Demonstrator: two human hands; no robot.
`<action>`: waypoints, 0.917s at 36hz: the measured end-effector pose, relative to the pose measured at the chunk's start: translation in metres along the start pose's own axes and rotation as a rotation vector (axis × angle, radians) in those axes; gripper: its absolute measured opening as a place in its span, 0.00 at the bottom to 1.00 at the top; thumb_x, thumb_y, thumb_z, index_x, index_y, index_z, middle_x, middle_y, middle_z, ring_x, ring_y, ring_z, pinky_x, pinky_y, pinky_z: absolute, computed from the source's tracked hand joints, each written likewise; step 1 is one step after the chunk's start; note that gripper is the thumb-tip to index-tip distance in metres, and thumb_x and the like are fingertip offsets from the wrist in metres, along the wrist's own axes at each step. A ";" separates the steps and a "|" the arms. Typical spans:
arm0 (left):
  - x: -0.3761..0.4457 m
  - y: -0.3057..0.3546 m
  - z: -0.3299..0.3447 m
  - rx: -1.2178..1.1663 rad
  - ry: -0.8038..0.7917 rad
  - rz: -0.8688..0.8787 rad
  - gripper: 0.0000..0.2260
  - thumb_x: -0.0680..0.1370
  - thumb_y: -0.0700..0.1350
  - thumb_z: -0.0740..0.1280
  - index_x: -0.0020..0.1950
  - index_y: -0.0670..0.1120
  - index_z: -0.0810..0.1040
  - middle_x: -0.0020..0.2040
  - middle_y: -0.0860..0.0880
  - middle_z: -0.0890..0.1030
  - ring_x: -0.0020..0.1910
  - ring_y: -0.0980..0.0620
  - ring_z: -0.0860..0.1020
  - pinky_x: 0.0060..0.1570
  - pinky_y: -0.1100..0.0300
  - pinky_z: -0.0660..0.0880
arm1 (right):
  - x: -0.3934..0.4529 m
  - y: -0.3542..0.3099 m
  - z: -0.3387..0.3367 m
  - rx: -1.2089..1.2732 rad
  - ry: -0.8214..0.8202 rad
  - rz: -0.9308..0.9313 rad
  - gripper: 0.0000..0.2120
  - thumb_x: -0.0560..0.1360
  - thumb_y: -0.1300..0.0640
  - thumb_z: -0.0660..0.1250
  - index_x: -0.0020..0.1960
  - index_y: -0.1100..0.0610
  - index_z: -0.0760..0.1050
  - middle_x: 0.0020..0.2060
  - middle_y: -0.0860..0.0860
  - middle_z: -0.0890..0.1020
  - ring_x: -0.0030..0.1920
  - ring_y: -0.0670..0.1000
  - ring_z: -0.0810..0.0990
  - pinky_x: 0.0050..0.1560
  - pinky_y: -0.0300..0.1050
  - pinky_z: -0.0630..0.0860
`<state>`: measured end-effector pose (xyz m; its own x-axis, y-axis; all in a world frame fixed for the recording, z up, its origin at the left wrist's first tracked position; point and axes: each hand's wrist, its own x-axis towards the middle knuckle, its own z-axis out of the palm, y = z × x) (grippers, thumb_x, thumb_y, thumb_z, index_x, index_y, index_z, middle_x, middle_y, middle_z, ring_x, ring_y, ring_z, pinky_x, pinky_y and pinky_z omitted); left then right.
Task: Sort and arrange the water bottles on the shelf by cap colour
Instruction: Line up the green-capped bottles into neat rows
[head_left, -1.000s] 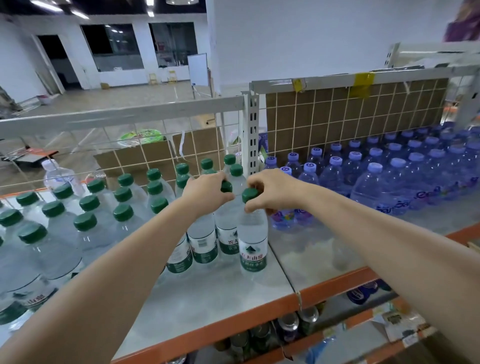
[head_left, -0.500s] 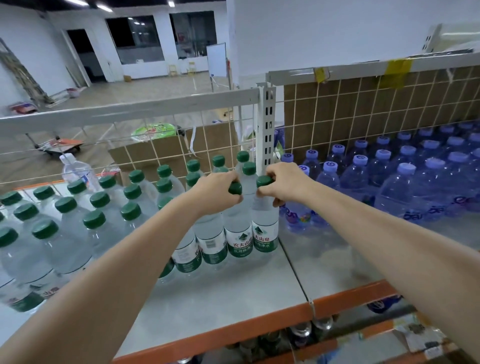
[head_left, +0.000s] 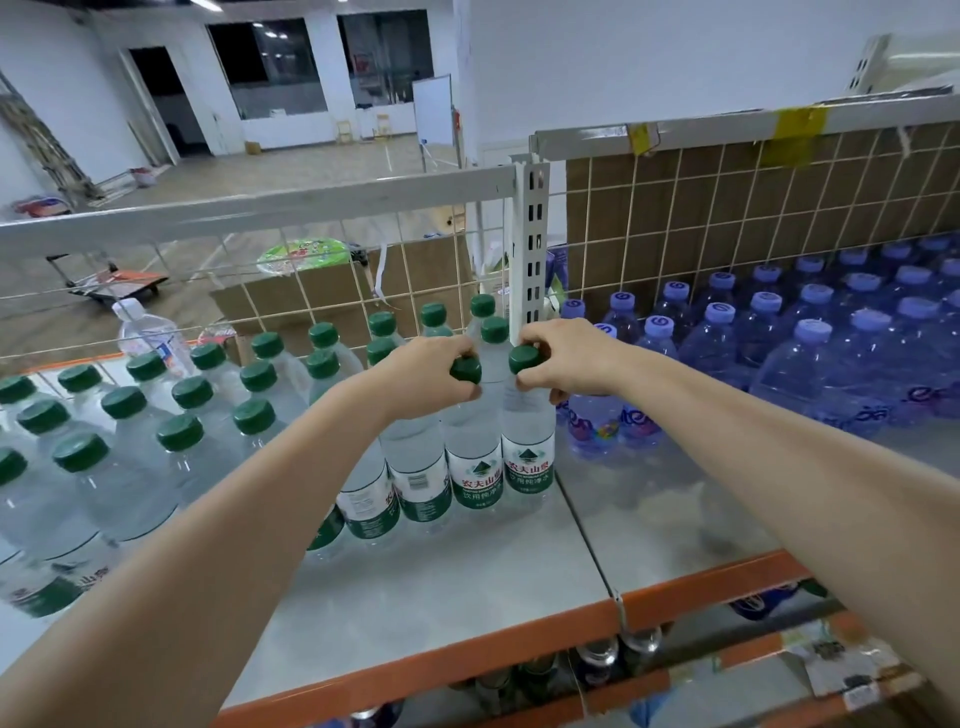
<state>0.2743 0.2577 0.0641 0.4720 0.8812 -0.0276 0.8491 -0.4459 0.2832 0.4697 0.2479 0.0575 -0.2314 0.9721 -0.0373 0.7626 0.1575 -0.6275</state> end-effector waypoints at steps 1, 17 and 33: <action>0.000 0.000 0.002 -0.001 0.009 0.004 0.11 0.76 0.49 0.68 0.55 0.48 0.73 0.48 0.49 0.78 0.47 0.47 0.76 0.49 0.54 0.75 | -0.001 0.000 0.000 0.010 -0.007 0.009 0.06 0.73 0.58 0.70 0.46 0.54 0.72 0.47 0.53 0.77 0.34 0.51 0.82 0.37 0.44 0.82; -0.003 -0.001 0.016 0.120 0.174 -0.026 0.12 0.77 0.54 0.64 0.53 0.46 0.71 0.50 0.49 0.78 0.51 0.45 0.75 0.55 0.51 0.65 | -0.004 0.001 0.008 -0.022 -0.015 0.063 0.12 0.76 0.51 0.69 0.53 0.51 0.67 0.45 0.53 0.77 0.37 0.56 0.85 0.35 0.45 0.82; -0.007 0.007 0.012 0.063 0.175 -0.072 0.14 0.75 0.53 0.66 0.56 0.47 0.72 0.49 0.49 0.78 0.48 0.47 0.74 0.50 0.53 0.71 | -0.009 0.008 0.007 0.025 -0.108 0.118 0.26 0.70 0.50 0.76 0.59 0.51 0.62 0.47 0.51 0.72 0.39 0.52 0.81 0.39 0.45 0.82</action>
<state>0.2798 0.2466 0.0544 0.3661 0.9224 0.1232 0.8948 -0.3853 0.2258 0.4734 0.2394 0.0474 -0.2054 0.9591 -0.1948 0.7732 0.0370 -0.6331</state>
